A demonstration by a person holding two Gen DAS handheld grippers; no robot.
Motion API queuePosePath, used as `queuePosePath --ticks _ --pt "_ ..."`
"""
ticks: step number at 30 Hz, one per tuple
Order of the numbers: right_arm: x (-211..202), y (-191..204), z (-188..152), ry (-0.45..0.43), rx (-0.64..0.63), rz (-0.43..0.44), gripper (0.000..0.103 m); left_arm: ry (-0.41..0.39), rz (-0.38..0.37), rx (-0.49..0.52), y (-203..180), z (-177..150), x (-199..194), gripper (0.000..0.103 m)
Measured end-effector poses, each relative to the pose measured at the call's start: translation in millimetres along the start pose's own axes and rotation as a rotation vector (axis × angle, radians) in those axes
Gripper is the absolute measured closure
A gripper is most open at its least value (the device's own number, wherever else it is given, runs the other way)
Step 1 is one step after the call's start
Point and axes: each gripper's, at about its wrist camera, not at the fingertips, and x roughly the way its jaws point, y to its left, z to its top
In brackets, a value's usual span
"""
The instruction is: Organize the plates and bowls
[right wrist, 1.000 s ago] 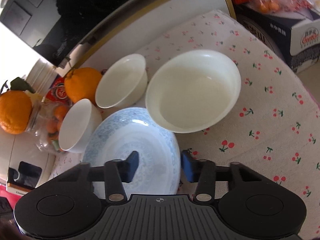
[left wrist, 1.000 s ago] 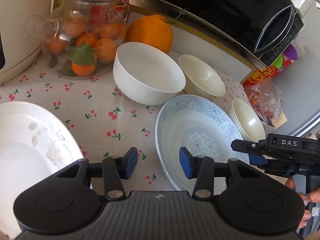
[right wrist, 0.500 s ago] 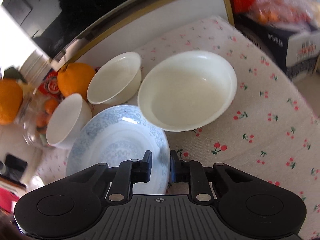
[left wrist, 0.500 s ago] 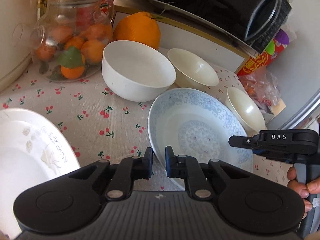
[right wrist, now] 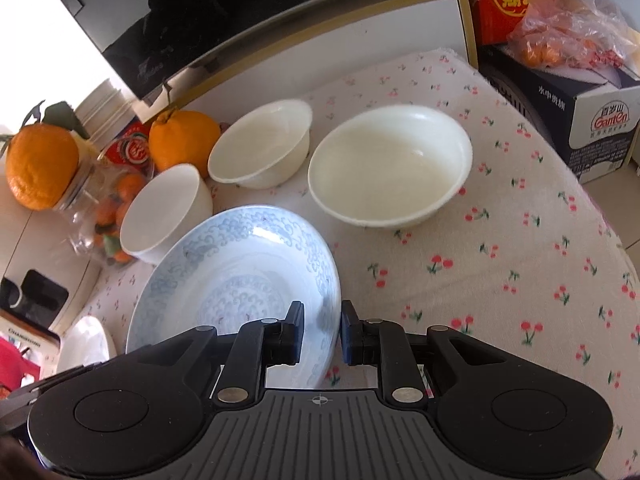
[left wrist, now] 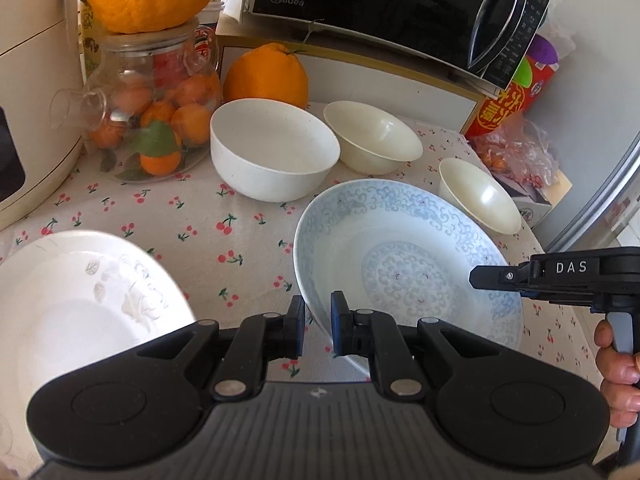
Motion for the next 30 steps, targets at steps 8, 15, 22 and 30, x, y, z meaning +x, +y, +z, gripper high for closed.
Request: queuePosePath --ticks 8,15,22,30 --pt "1 7 -14 0.031 -0.024 -0.008 0.084 0.003 0.032 0.03 3 -9 -5 0.092" --pt "4 11 -21 0.065 -0.055 -0.035 0.084 0.016 0.073 0.09 -3 -14 -3 0.092" --pt "7 13 -22 0.079 -0.075 -0.048 0.084 0.021 0.095 0.109 -4 -13 0 0.091" --pt "7 11 -18 0.115 -0.062 -0.031 0.077 0.034 0.083 0.1 -5 -11 -7 0.077"
